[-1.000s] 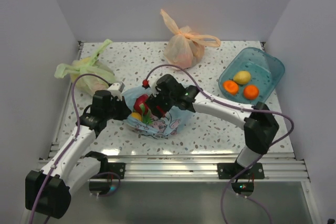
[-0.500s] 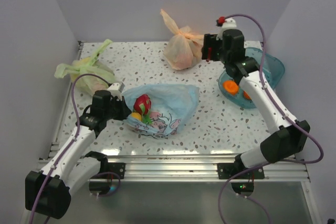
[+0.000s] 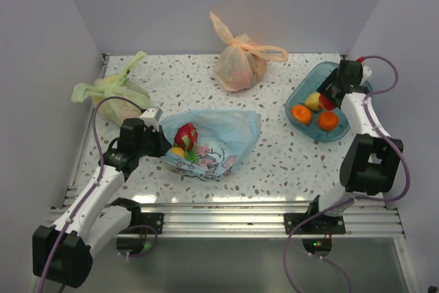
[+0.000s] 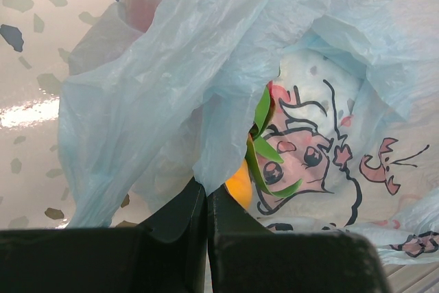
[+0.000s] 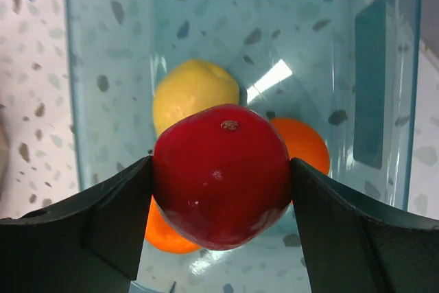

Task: Untie the knot of the plastic bag and take out the fruit

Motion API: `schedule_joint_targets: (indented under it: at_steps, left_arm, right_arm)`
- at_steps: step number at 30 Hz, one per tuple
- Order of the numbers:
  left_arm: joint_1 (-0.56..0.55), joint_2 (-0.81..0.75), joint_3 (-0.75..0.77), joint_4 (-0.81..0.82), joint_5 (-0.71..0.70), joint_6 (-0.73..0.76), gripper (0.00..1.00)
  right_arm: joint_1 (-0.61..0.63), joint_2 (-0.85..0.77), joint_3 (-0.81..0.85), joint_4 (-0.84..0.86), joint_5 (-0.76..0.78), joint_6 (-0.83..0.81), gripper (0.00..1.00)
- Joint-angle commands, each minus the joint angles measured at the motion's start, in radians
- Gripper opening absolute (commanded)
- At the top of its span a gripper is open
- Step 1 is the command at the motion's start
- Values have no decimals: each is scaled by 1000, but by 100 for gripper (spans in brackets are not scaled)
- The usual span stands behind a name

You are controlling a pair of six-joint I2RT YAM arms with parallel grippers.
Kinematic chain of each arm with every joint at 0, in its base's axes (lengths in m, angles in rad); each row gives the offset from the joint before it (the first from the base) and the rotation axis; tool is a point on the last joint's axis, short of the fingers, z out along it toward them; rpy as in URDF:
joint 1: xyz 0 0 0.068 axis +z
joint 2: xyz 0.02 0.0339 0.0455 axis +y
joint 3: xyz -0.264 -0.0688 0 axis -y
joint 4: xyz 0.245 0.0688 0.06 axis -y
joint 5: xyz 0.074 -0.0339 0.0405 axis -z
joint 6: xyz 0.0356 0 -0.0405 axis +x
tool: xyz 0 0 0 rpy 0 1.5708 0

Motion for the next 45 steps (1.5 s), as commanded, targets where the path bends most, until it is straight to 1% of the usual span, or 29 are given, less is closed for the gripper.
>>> schedule_joint_targets:
  at_steps: [1,3,4,5,6,9,14,17,23,24,25,29,30,32,33,35,36,39,41,45]
  left_arm:
    - [7,-13,20,46,-5,25,6]
    - [7,-12,22,48,-5,25,6]
    - [7,-10,22,48,-2,23,6]
    - [7,-7,20,48,-3,25,6]
    - [7,-9,22,48,-3,25,6]
    - [6,-10,20,48,-5,25,6]
    - [7,-10,22,49,-6,23,6]
    - [7,-7,20,48,-8,22,6]
    - [7,-7,20,46,-11,22,6]
    - [7,-7,20,46,-9,22,6]
    - [7,-7,22,48,-11,20,6]
    - [7,-4,20,48,-14,20,6]
    - [7,-2,20,48,-14,20,6]
    - [7,-2,20,48,-20,17,6]
    - [7,-2,22,48,-20,17,6]
    - [7,-7,20,48,-26,15,6]
    - [6,-9,22,45,-29,15,6]
    - [7,-10,18,45,-31,14,5]
    - [7,-7,18,43,-32,12,5]
    - [7,-2,20,42,-34,9,6]
  right_arm:
    - [0,1,-56,-12,-24,56,30]
    - [0,5,-68,-35,-25,68,40]
    - [0,8,-70,-48,-25,73,48]
    - [0,7,-73,-63,-24,79,57]
    - [0,-4,-82,-69,-24,79,77]
    - [3,-56,-102,-63,-22,71,98]
    - [28,-150,-104,-71,-54,13,99]
    - [92,-206,-73,-95,-59,-25,99]
    - [333,-303,-44,-71,-130,-68,99]
    - [401,-308,-39,-68,-134,-72,98]
    - [434,-312,-38,-40,-183,-73,99]
    - [612,-325,-51,47,-263,-59,99]
    - [694,-318,-55,64,-265,-58,99]
    - [768,-305,-71,127,-286,-38,98]
    - [841,-294,-79,148,-289,-29,98]
    - [909,-245,-97,208,-298,-6,99]
    - [966,-225,-101,225,-301,4,99]
    - [1037,-122,-116,302,-317,51,99]
    - [1051,-47,-119,362,-330,94,99]
    - [1063,95,-99,414,-346,139,99]
